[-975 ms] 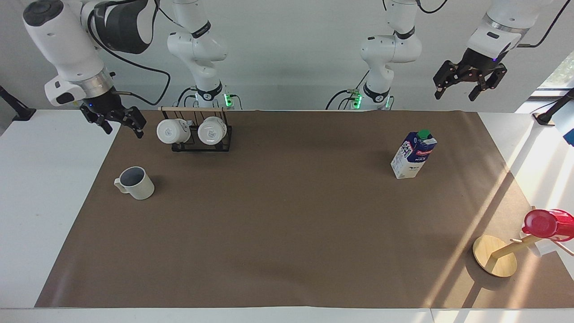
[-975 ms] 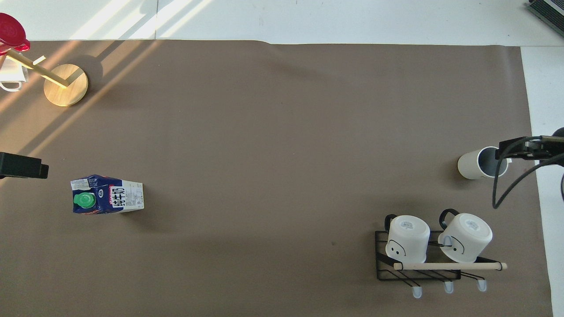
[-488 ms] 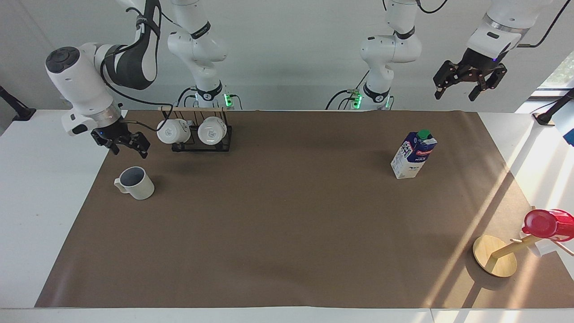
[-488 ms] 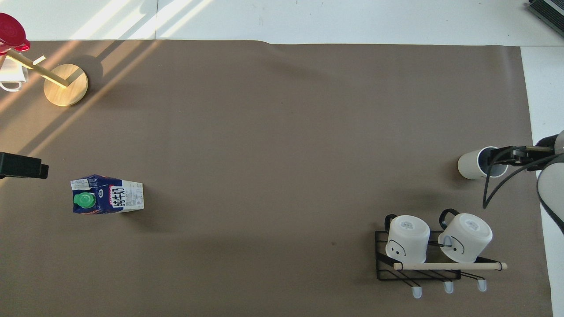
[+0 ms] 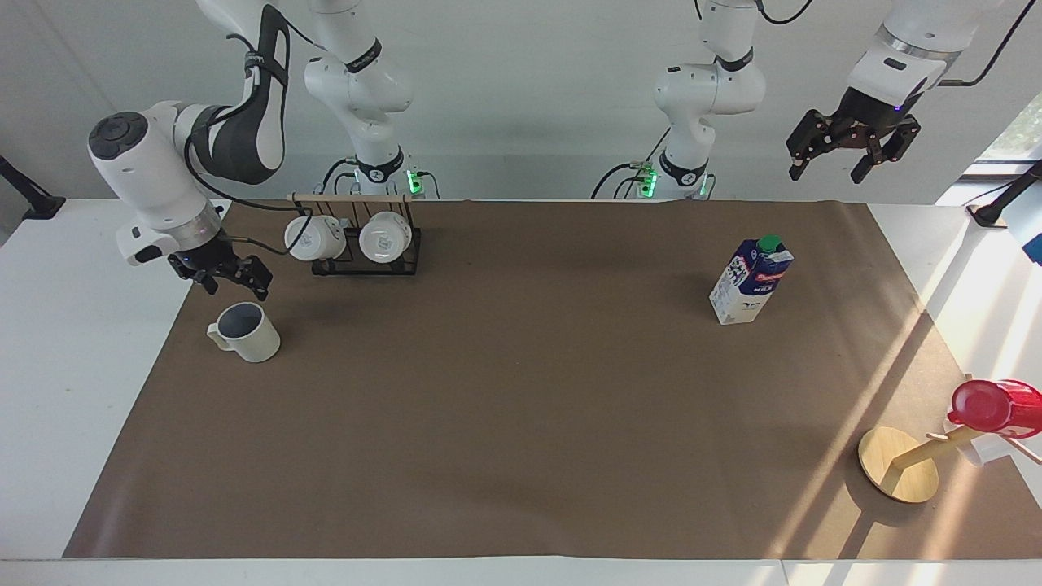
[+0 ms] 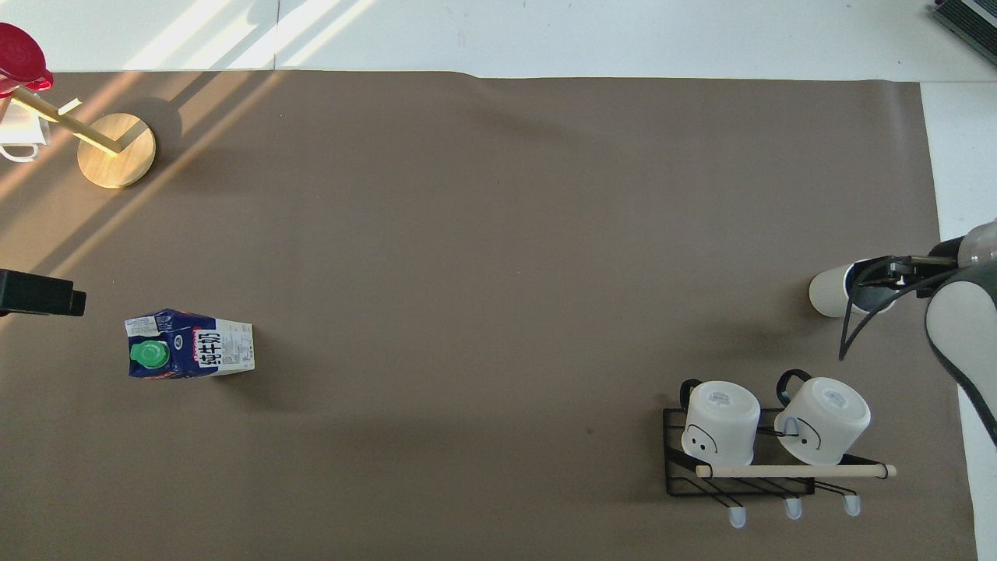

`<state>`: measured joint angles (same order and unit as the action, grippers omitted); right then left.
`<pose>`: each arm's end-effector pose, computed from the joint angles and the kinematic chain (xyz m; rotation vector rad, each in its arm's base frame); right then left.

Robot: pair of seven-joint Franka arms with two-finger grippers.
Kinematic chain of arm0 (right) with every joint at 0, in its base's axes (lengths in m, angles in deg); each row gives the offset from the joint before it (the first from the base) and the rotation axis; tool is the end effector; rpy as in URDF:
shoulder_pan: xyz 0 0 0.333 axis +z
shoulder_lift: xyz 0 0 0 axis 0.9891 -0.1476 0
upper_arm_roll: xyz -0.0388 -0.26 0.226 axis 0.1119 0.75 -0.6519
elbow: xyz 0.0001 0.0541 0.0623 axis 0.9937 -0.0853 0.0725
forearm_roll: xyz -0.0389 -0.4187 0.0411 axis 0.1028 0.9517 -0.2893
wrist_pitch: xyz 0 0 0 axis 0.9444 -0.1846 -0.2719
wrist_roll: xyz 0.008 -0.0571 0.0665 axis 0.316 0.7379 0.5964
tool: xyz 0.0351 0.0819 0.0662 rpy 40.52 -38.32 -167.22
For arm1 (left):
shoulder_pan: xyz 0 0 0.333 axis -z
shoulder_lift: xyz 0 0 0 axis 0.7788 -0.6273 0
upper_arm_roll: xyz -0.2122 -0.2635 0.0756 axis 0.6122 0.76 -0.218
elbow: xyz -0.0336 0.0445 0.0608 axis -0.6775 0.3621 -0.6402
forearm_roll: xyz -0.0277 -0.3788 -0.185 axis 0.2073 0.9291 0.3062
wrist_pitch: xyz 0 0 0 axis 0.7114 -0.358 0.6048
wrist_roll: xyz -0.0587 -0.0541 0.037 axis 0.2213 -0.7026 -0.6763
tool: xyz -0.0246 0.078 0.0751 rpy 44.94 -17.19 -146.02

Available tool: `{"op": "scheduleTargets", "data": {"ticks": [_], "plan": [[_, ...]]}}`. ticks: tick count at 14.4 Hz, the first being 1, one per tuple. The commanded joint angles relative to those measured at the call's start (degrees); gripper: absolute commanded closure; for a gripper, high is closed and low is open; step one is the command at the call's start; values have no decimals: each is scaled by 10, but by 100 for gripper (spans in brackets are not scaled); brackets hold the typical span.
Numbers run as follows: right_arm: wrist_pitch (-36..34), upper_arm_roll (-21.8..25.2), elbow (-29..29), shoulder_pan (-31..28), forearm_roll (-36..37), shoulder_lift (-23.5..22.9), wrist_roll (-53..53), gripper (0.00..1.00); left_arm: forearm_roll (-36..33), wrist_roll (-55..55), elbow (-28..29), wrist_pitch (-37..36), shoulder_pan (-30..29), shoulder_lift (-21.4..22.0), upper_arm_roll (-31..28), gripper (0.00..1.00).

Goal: Place cup and milk on table

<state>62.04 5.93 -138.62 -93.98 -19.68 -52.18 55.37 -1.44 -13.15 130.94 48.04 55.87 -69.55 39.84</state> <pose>0.5786 -0.1339 0.4462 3.1139 -0.2319 0.0040 0.5235 -0.0346 0.7090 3.1109 -0.1554 0.0114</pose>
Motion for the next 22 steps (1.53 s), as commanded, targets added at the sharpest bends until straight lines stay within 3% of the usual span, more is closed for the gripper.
{"op": "scheduleTargets", "data": {"ticks": [1,8,13,15,17,18,19,22], "plan": [[37,-3,-10,-7,-5,-27,-18,0,-4,-2,-9,-13,-4,-1,2,0],[63,-3,-21,1,-5,-40,-13,0,-4,-3,14,19,-4,5,1,0],[105,-4,-42,1,-5,-53,-16,0,-4,0,68,42,-2,9,2,0],[106,-4,-43,1,-5,-58,-18,0,-4,1,110,86,-2,13,2,0],[106,-4,-45,1,-5,-59,-15,64,-3,1,151,135,-2,13,2,0],[106,-4,-45,1,-5,-60,-11,87,-3,1,169,157,5,15,2,0],[106,-4,-44,1,-5,-60,-9,100,-3,7,176,160,7,15,3,0],[106,-4,-42,0,-6,-61,-8,100,-3,58,187,166,24,15,8,0]]}}
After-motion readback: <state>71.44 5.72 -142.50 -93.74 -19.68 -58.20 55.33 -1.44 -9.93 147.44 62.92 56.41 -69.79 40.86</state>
